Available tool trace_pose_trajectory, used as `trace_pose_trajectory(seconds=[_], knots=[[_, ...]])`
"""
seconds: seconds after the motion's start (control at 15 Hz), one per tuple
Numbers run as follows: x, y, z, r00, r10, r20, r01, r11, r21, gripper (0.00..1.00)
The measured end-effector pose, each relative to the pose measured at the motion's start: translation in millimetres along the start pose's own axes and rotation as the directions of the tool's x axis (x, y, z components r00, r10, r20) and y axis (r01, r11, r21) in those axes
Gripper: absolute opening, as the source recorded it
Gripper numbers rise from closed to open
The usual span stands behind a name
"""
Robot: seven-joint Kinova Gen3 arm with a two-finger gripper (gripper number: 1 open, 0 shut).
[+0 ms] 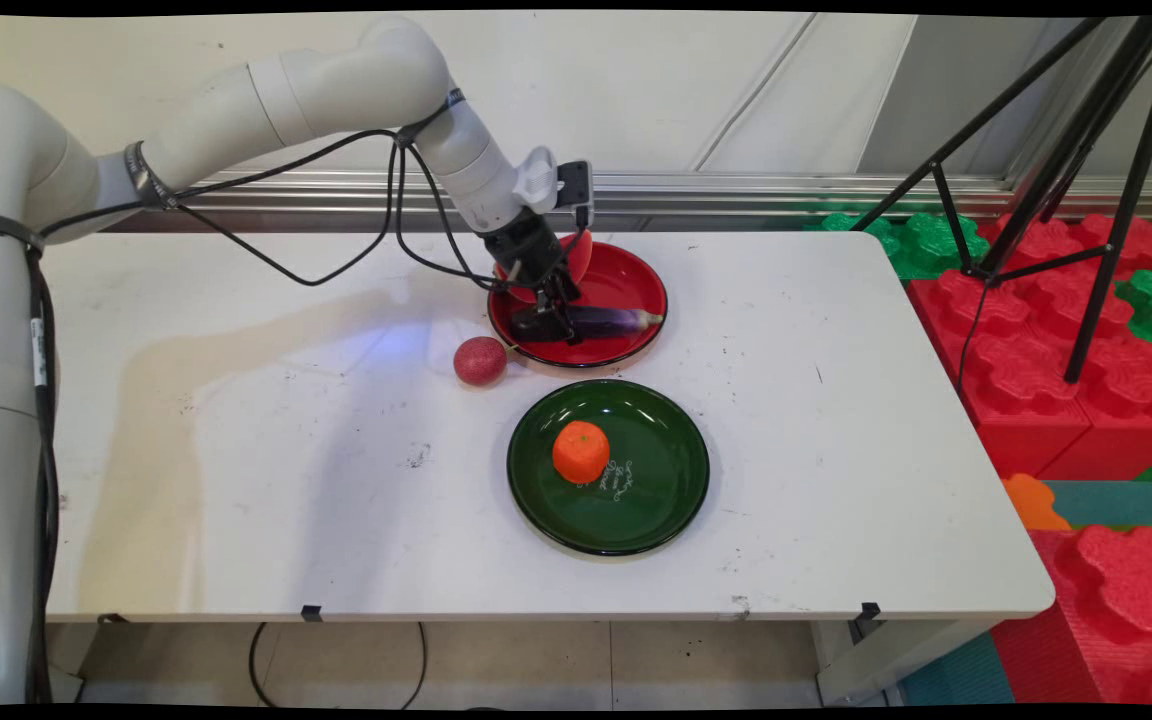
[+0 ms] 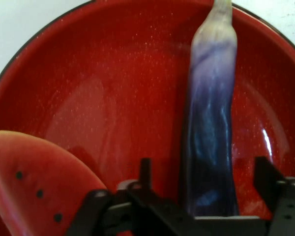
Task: Pick up the eggplant from the red plate, then place the picked object on the table
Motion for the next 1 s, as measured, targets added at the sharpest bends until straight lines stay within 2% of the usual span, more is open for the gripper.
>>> trace_pose_trajectory(seconds=[1.0], knots=[[-0.6,2.1,-5.5,1.0,-0.002,-0.015,0.001,1.0,-0.004,0.0]])
